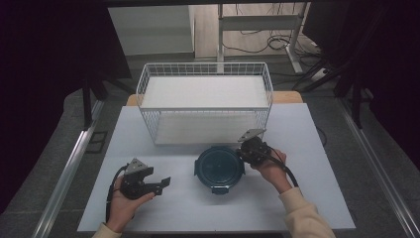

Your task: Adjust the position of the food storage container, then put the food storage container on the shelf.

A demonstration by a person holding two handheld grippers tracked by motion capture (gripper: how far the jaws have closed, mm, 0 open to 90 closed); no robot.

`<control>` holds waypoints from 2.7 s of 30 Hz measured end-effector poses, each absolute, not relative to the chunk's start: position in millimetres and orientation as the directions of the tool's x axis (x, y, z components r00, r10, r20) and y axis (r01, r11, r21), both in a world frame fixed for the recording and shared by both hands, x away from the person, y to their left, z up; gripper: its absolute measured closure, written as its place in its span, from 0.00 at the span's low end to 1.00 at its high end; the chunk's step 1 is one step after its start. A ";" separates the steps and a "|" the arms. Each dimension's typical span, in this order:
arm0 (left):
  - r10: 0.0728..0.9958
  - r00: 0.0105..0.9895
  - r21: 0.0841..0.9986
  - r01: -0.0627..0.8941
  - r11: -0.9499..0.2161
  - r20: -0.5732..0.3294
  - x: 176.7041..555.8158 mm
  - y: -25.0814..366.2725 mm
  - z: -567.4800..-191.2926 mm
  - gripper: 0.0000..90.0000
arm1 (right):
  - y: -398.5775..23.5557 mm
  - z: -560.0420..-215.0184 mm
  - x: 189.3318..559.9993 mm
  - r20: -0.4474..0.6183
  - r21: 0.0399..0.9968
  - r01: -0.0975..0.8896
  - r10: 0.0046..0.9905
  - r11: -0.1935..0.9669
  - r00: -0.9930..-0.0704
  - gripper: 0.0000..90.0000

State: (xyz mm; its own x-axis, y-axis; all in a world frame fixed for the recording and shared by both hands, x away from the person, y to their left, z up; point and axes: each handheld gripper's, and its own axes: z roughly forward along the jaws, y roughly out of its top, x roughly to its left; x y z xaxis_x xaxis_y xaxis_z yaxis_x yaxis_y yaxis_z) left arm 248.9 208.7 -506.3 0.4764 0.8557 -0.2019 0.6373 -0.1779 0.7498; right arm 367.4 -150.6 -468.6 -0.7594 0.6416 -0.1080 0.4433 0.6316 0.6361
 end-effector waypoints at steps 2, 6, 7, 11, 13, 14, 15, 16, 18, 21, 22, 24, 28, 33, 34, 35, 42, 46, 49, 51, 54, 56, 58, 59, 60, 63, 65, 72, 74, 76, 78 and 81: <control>0.856 0.475 0.750 0.637 -0.176 -0.203 248.9 209.0 -506.2 0.23 | -147.2 -468.7 365.3 -0.101 0.635 0.440 0.633 0.635 -0.767 1.00; 0.857 0.474 0.751 0.636 -0.174 -0.203 248.8 209.6 -505.9 0.23 | -141.5 -468.4 361.5 -0.093 0.634 0.434 0.619 0.641 -0.780 1.00; 0.857 0.474 0.751 0.636 -0.174 -0.203 248.8 209.6 -505.9 0.23 | -141.5 -468.4 361.5 -0.093 0.634 0.434 0.619 0.641 -0.780 1.00; 0.856 0.476 0.750 0.638 -0.176 -0.203 249.0 209.3 -506.2 0.23 | -137.2 -469.4 356.6 -0.081 0.635 0.436 0.616 0.638 -0.784 1.00; 0.856 0.476 0.750 0.638 -0.177 -0.203 249.1 209.2 -506.3 0.23 | -136.1 -469.6 354.9 -0.081 0.636 0.437 0.618 0.636 -0.782 1.00; 0.855 0.477 0.750 0.637 -0.178 -0.202 249.2 209.1 -506.3 0.23 | -135.2 -469.6 353.6 -0.081 0.636 0.434 0.614 0.638 -0.785 1.00; 0.855 0.477 0.750 0.637 -0.179 -0.202 249.2 209.1 -506.3 0.23 | -132.8 -469.9 351.6 -0.065 0.637 0.434 0.605 0.637 -0.793 1.00; 0.856 0.477 0.750 0.637 -0.178 -0.202 249.0 209.0 -506.2 0.23 | -131.5 -470.3 350.5 -0.061 0.638 0.431 0.600 0.638 -0.797 1.00; 0.856 0.476 0.750 0.637 -0.177 -0.202 248.8 209.1 -506.0 0.23 | -128.7 -470.8 348.9 -0.059 0.640 0.426 0.594 0.639 -0.802 1.00; 0.856 0.475 0.752 0.636 -0.174 -0.204 248.7 209.4 -505.8 0.23 | -127.0 -471.1 348.2 -0.059 0.642 0.423 0.591 0.640 -0.805 1.00; 0.856 0.474 0.751 0.637 -0.173 -0.206 248.9 209.9 -505.6 0.23 | -127.5 -471.7 349.0 -0.055 0.655 0.414 0.586 0.633 -0.809 1.00; 0.858 0.470 0.752 0.637 -0.168 -0.207 248.7 211.5 -505.0 0.23 | -131.1 -469.7 351.2 -0.048 0.677 0.424 0.611 0.602 -0.790 1.00; 0.861 0.461 0.757 0.636 -0.151 -0.216 248.4 215.2 -503.9 0.23 | -149.6 -460.6 346.0 0.007 0.727 0.449 0.648 0.520 -0.762 1.00; 0.855 0.462 0.753 0.643 -0.139 -0.237 248.9 216.2 -504.1 0.23 | -172.4 -455.4 327.9 0.058 0.762 0.468 0.673 0.447 -0.737 0.99; 0.853 0.463 0.751 0.646 -0.138 -0.241 248.9 216.0 -504.1 0.23 | -175.9 -455.2 323.6 0.058 0.770 0.465 0.678 0.436 -0.733 0.96; 0.852 0.461 0.747 0.651 -0.135 -0.248 248.9 215.7 -504.3 0.23 | -178.9 -455.3 319.3 0.058 0.782 0.459 0.683 0.422 -0.728 0.88; 0.845 0.463 0.737 0.664 -0.130 -0.268 248.8 212.8 -505.0 0.22 | -193.1 -463.0 302.7 0.136 0.800 0.510 0.733 0.316 -0.667 0.40; 0.847 0.459 0.738 0.663 -0.125 -0.269 248.2 213.3 -504.4 0.22 | -202.2 -469.2 297.2 0.200 0.778 0.555 0.720 0.296 -0.664 0.31; 0.846 0.460 0.736 0.665 -0.126 -0.271 248.5 213.3 -504.7 0.22 | -204.5 -470.9 294.7 0.207 0.777 0.561 0.725 0.286 -0.657 0.29; 0.843 0.463 0.734 0.667 -0.128 -0.274 248.5 212.8 -504.7 0.22 | -206.3 -474.2 291.4 0.209 0.777 0.566 0.733 0.277 -0.647 0.27; 0.819 0.474 0.723 0.682 -0.108 -0.324 248.5 212.7 -503.4 0.22 | -205.3 -477.0 290.7 0.203 0.763 0.574 0.733 0.296 -0.649 0.26; 0.819 0.475 0.724 0.681 -0.111 -0.321 248.1 211.9 -502.5 0.23 | -204.5 -477.9 290.8 0.200 0.757 0.578 0.734 0.305 -0.649 0.26; 0.814 0.478 0.721 0.684 -0.111 -0.329 247.7 211.5 -501.3 0.23 | -202.9 -479.7 291.8 0.196 0.749 0.584 0.736 0.314 -0.648 0.25; 0.814 0.478 0.720 0.685 -0.110 -0.331 247.5 211.9 -501.2 0.23 | -202.8 -479.9 292.0 0.197 0.748 0.585 0.737 0.314 -0.646 0.24; 0.814 0.477 0.719 0.686 -0.109 -0.332 247.1 212.6 -501.0 0.23 | -202.9 -479.9 292.3 0.198 0.747 0.587 0.739 0.311 -0.644 0.24; 0.817 0.471 0.721 0.685 -0.103 -0.331 245.5 214.9 -500.6 0.23 | -203.7 -479.2 293.1 0.207 0.747 0.591 0.739 0.304 -0.641 0.24; 0.833 0.457 0.729 0.677 -0.099 -0.311 242.6 217.5 -498.6 0.23 | -202.3 -477.7 295.4 0.214 0.745 0.598 0.743 0.297 -0.635 0.23; 0.828 0.480 0.745 0.657 -0.120 -0.289 239.8 208.3 -487.5 0.22 | -199.5 -477.5 296.3 0.260 0.728 0.628 0.736 0.276 -0.625 0.22; 0.824 0.479 0.735 0.667 -0.119 -0.302 239.7 205.7 -485.9 0.22 | -197.9 -476.0 295.3 0.268 0.729 0.630 0.734 0.269 -0.624 0.22; 0.822 0.470 0.726 0.680 -0.105 -0.321 239.9 203.7 -483.7 0.22 | -196.0 -472.2 293.3 0.304 0.735 0.639 0.733 0.226 -0.609 0.22; 0.818 0.468 0.717 0.690 -0.101 -0.335 242.8 200.7 -480.8 0.22 | -192.1 -468.6 292.1 0.329 0.731 0.645 0.715 0.220 -0.617 0.22; 0.809 0.467 0.705 0.703 -0.095 -0.356 248.0 194.6 -476.8 0.21 | -187.3 -464.0 293.2 0.323 0.734 0.641 0.714 0.225 -0.621 0.21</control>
